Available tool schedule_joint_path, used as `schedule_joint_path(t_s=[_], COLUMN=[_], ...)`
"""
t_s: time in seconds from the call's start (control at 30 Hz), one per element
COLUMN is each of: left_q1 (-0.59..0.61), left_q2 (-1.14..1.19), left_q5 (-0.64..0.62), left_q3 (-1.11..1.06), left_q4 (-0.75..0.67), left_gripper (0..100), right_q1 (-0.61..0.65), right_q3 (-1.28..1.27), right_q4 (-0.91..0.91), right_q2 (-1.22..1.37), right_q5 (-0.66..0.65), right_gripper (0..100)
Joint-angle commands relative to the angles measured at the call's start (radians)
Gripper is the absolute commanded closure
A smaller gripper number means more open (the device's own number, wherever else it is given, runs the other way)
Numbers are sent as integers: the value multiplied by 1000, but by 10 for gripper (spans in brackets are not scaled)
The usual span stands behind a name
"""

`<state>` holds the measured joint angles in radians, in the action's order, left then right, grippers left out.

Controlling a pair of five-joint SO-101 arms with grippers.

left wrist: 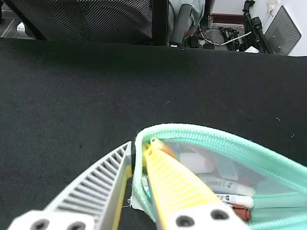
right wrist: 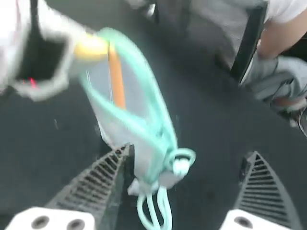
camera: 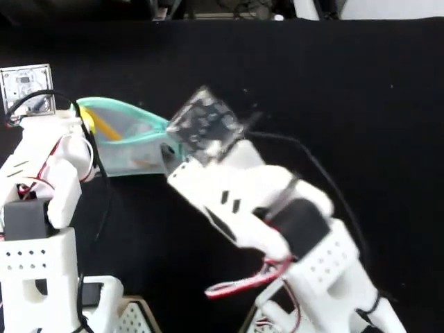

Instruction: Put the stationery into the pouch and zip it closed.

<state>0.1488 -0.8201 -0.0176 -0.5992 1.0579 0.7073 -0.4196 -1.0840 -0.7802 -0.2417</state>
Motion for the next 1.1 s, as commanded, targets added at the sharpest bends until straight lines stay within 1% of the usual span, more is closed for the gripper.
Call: schedule_joint_path(t_s=[0.0,0.07,0.23,0.33,0.43,0.47,0.5,0.6,0.63,0.67,0.7,0.73,0.9,1.07], left_q1=[-5,-2,-5,-5,-5,-4,-4,-5,-5,-5,-2,-1,-5,-5], left_q2=[55,55,55,55,55,55,55,55,55,55,54,52,46,44], left_q5=[-3,-3,-3,-3,-3,-3,-3,-3,-3,-3,-6,-8,-9,-9], left_q3=[-176,-176,-176,-176,-176,-176,-176,-174,-171,-171,-171,-171,-159,-84], left_q4=[11,11,11,11,11,11,11,11,11,11,11,11,15,81], left_gripper=[968,968,968,968,968,968,968,968,968,968,968,968,968,970], right_q1=[5,5,-20,-38,-34,-23,-15,-21,-40,-55,-66,-71,-58,-26], right_q3=[-117,-160,-147,-107,-84,-81,-77,-76,-81,-85,-91,-91,-136,-174], right_q4=[153,242,351,365,341,325,313,327,347,356,364,365,354,219], right_q2=[28,68,193,269,321,329,331,328,318,306,289,269,94,-147], right_q5=[-31,-32,-34,-75,-144,-172,-187,-184,-176,-160,-137,-127,-115,-115], right_gripper=[647,647,647,648,655,673,714,943,995,968,966,988,986,986])
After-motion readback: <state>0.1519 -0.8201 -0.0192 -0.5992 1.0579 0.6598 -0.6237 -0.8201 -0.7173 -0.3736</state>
